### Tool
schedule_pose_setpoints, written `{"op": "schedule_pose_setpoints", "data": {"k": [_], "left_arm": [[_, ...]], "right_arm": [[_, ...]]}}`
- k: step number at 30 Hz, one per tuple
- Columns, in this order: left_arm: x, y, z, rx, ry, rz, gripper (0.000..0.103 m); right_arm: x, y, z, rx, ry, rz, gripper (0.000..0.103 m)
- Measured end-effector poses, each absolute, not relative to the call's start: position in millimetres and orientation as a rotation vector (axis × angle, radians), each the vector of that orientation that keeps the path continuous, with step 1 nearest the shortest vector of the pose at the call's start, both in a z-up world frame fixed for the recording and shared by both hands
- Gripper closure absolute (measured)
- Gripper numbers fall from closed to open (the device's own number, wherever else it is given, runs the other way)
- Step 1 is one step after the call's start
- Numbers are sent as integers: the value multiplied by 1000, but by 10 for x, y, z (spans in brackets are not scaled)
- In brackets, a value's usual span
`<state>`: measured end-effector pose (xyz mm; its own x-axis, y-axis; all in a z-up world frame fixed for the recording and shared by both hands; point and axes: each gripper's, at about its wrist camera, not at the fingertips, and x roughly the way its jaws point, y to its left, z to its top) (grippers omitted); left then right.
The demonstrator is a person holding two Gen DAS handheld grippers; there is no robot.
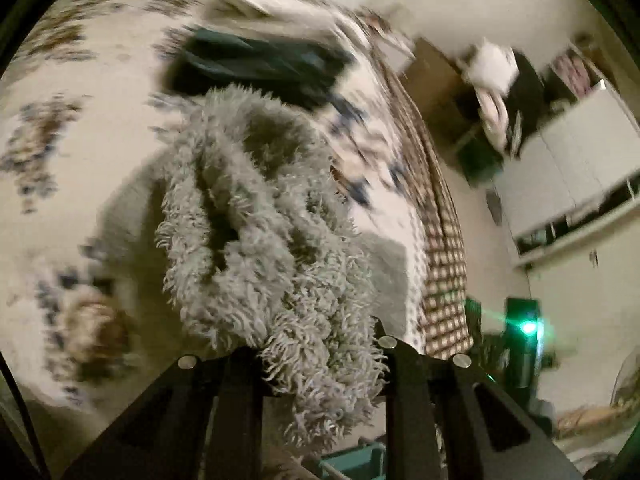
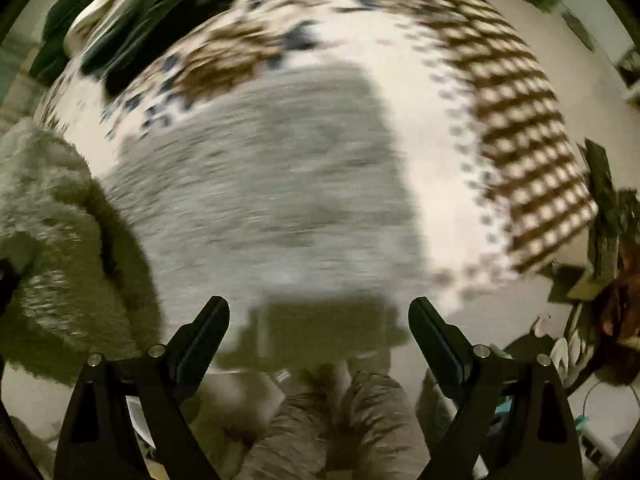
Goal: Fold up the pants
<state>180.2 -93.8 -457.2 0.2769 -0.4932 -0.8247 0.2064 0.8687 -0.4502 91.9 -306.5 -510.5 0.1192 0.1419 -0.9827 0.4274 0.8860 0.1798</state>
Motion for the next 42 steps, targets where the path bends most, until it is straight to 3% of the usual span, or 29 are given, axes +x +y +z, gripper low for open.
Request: {"op": "schedule_pose_setpoints", "data": {"k": [5,9,13,16,24,32,33,34,35,42], "left_arm": [[1856,-1673,-5090,-155,1309,-501,87],[1788,-1810,-5319,-84,1374,-476,83],[1786,-1705,-5168,-130,1404,-456,58],[1752,-1578,-4947,-155,1364,-436,10],[1794,-799,-4422,-260,1261,-209,8],[1790,-93,-4719,-236,1285,16,8],[1783,-39,-4752,-233,1291,29,8],[1759,3,-4764,-231,1292,37,8],[1736,43,-4765,-230,1289,42,8],[1746,40,-4707,-242,1279,13,8]], "right_arm": [[684,-3541,-5263,510,1448,-272,10],[730,-3692,-5322,525,1434,-231,10],[801,-3686,-5259,570,1402,-138,10],[844,-3629,-5183,596,1381,-79,10],[1168,-3327,-4928,682,1310,120,6],[1779,-2672,-5335,717,1379,350,6],[1796,-2615,-5366,709,1384,358,15],[1807,-2552,-5339,671,1368,343,58],[1800,-2514,-5316,631,1370,323,79],[1393,-3051,-4646,696,1271,210,83]]}}
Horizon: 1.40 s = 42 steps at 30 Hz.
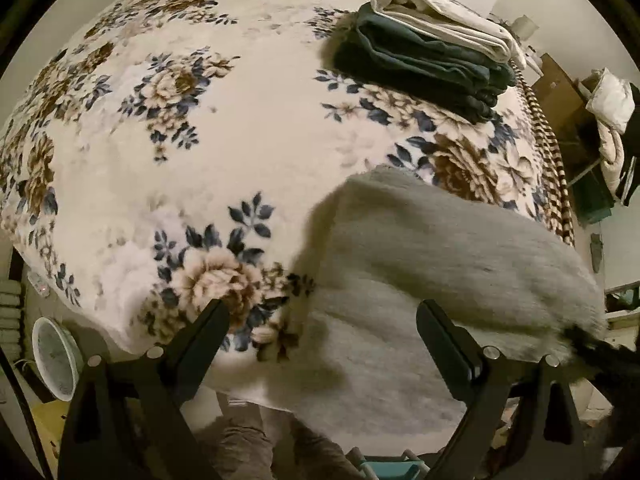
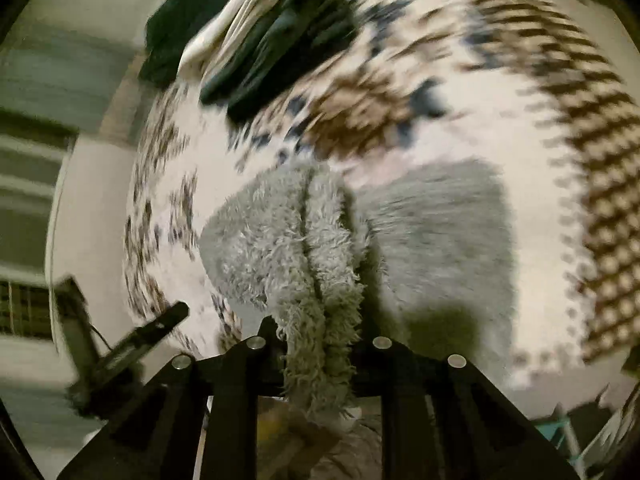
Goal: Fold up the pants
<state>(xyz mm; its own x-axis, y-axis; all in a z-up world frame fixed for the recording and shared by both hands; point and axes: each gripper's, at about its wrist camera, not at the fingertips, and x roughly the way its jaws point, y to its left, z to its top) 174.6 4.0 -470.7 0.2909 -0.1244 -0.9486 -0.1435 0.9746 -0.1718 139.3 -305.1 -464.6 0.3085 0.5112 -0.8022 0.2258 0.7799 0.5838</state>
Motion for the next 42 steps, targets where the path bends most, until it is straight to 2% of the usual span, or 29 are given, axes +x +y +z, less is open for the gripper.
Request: {"op": "schedule_pose_setpoints", "data": {"k": [4,8,11,13,15,16,18,20,21,22,23,24,27,30,32,34,35,37,40,42], "left_arm": [[1822,-124,-4776,-265,1293,-29,8],[1905,-436,-4965,-225,1322,-93,8],[2002,-671,-5181,-150,1351,-122,8],[2053,-762,-5315,-121,1383,-137,8],[2061,-776,-5328,-111,1385,-142,8],[2056,-772,-5310,-106,1377,-141,8],[2039,-766,-5279,-100,1371,-141,8],[2016,-752,-5290,-103,1370,-134,8],[2008,-754,-5305,-105,1374,-133,8],[2007,-755,-5332,-107,1380,-131,8],[1998,-755,-5356,-105,1386,-128,8],[1997,-760,-5371,-103,1390,-127,8],[1977,-755,-5396,-94,1388,-133,8],[1957,-776,-5436,-106,1403,-147,8],[1943,-813,-5435,-98,1402,-151,8],[1939,-840,-5424,-86,1401,-157,8],[1940,-851,-5420,-85,1400,-161,8],[1950,-858,-5424,-91,1405,-166,8],[1965,-880,-5430,-90,1404,-171,8],[1980,-902,-5448,-87,1402,-174,8]], "right_arm": [[1159,-3648,-4549,759,1233,60,83],[1037,-4138,-4938,811,1277,-80,83],[1052,-4253,-5480,887,1416,-83,65],[1033,-4254,-5642,930,1460,-72,44],[967,-4246,-5546,960,1406,-47,39],[936,-4229,-5494,965,1386,-31,31],[824,-4182,-5420,996,1360,-19,20],[744,-4067,-5494,1069,1366,23,19],[731,-4012,-5530,1096,1367,36,20],[716,-3971,-5577,1124,1354,52,34],[688,-3938,-5621,1143,1336,53,52],[666,-3913,-5657,1149,1340,34,92],[554,-3879,-5634,1075,1374,-59,91],[459,-3844,-5785,989,1490,-123,91],[524,-3768,-5926,958,1606,-80,87],[624,-3758,-5824,936,1641,-34,66],[668,-3782,-5658,910,1607,-17,59],[736,-3869,-5276,870,1490,-1,34],[1000,-4009,-4838,838,1325,42,28],[1314,-4015,-4811,796,1300,64,24]]}}
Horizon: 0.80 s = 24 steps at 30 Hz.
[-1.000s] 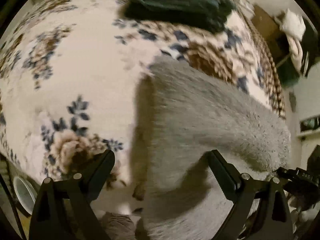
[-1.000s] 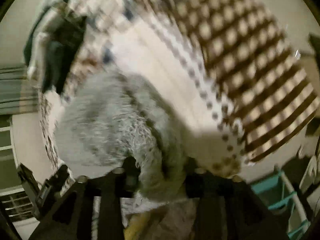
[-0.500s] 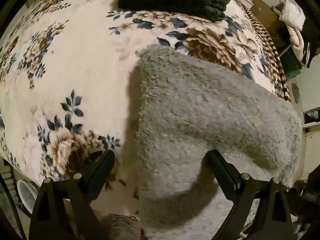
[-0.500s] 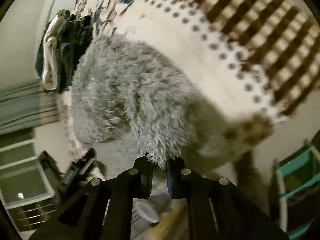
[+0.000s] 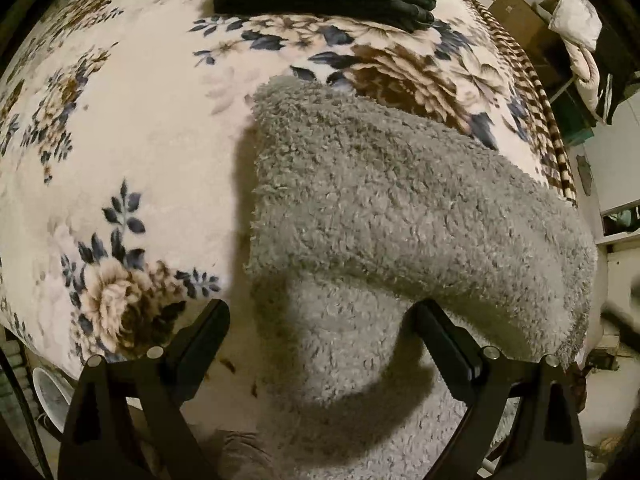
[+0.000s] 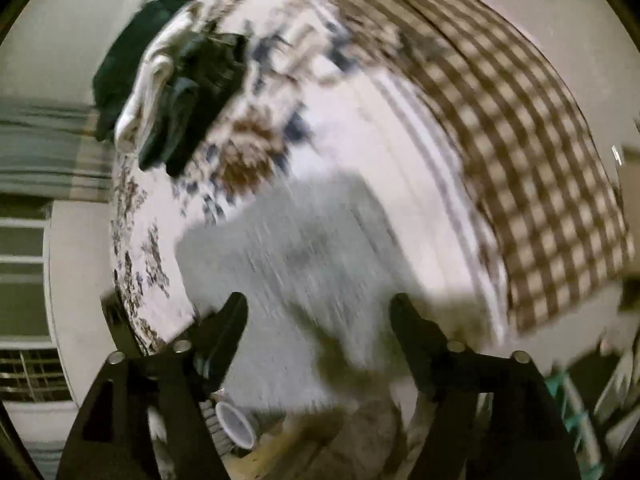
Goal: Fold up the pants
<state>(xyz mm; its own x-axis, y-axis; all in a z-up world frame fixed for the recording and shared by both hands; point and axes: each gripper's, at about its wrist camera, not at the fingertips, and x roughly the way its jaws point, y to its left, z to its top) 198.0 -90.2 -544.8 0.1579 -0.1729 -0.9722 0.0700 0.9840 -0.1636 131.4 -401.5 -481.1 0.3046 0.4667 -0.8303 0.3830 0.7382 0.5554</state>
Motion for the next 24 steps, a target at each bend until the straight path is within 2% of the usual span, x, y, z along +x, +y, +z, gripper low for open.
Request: {"op": "schedule_pose_setpoints", "data": {"k": [3,4,5,6,9,12,14,17,20,21,22,24], "left_arm": [[1998,-909,-5490,-94,1406,-172,8],[1999,-906,-5504,-98,1409,-171,8],[2000,-899,-5517,-101,1411,-169,8],[1998,-891,-5528,-103,1411,-170,8],[1988,-870,-5555,-123,1419,-183,7],[1975,-887,-5580,-148,1425,-216,6],[1975,-922,-5594,-141,1429,-225,6],[1982,-939,-5591,-119,1434,-214,6],[1999,-901,-5575,-156,1440,-213,6],[2002,-895,-5571,-158,1441,-213,6],[2004,-895,-5562,-157,1438,-212,6],[2003,-902,-5553,-157,1437,-213,6]], "right_arm": [[1832,-3984,-5028,738,1322,56,24],[1972,-3947,-5158,757,1352,69,45],[2064,-3929,-5282,817,1357,97,74],[2118,-3886,-5334,808,1370,90,81],[2141,-3854,-5265,683,1318,-1,83],[2034,-4143,-5442,762,1294,-153,84],[2043,-4197,-5666,805,1344,-184,84],[2093,-4136,-5732,852,1396,-73,72],[1932,-4190,-5451,904,1343,-8,44],[1834,-4200,-5344,895,1330,-19,30],[1688,-4216,-5248,877,1327,-38,25],[1460,-4183,-5203,878,1363,-48,25]]}}
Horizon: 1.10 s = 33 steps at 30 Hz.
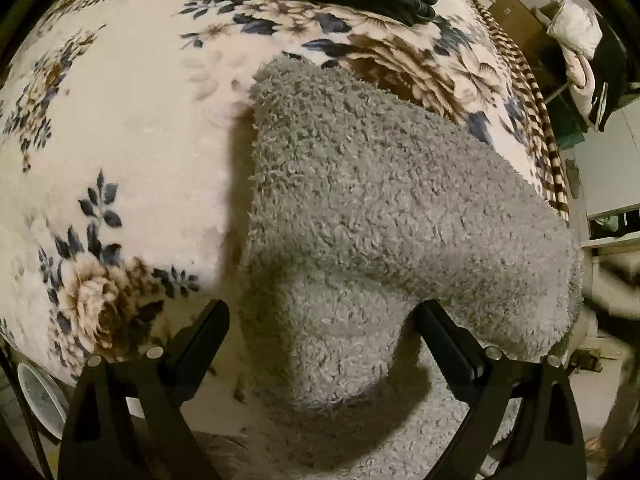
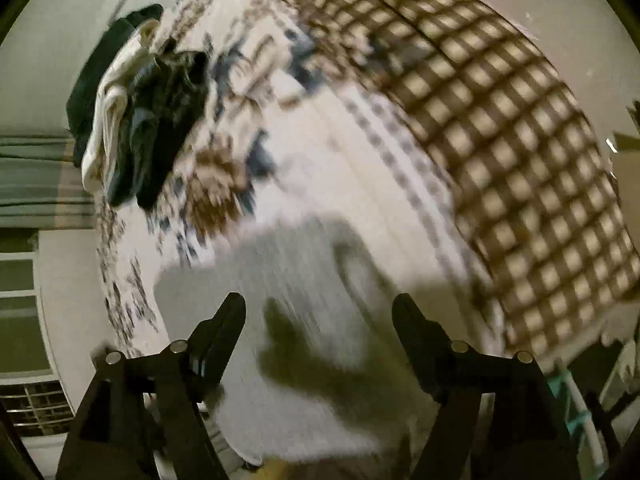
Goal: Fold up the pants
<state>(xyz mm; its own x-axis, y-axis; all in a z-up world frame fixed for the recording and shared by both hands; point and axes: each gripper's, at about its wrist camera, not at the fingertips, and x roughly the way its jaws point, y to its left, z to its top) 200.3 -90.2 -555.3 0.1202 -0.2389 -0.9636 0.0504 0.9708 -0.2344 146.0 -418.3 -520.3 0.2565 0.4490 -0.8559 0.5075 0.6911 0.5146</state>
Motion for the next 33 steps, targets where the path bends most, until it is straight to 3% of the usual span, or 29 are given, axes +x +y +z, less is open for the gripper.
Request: {"op": "schedule_pose_setpoints", "data": {"k": [5,6,7,10,14,15,18,19,25,30,31,33], "left_arm": [[2004,-944,-5562,-158,1442,-225,6],[2006,-955,-5566,-152,1443,-226,6],[2006,-959,-5572,-145,1445,-229,6],[2000,-954,-5590,-116,1448,-233,6],[1959,-947,-5562,-122,1461,-249,7],[1950,-952,-5508,-123,1457,-258,7],[1993,-913,-5263,-146,1429,-275,7],[2030,-889,-5213,-165,1425,-283,7],[2630,-577,-5111,-260,1445,-241,7],[3325,-410,-5665,-381,1609,-245,8],[3434,-432,-5787,-381,1643,-255,11],[3582,-531,-5955,-354,1690,-309,56]], "right_arm": [[859,-3952,-5663,1063,1526,-16,28],[769,-3913,-5762,1121,1516,-6,57],[708,-3868,-5820,1139,1526,-6,93],[593,-3872,-5737,1035,1498,-110,93],[497,-3923,-6047,1117,1621,-132,89],[566,-3877,-5963,1076,1618,-102,82],[817,-3738,-5513,879,1580,-64,28],[919,-3695,-5299,824,1534,-59,24],[1570,-3458,-4827,670,1457,-59,24],[2056,-3171,-5139,645,1519,-74,24],[2137,-3111,-5216,616,1544,-96,24],[2176,-3072,-5386,601,1576,-117,24]]}}
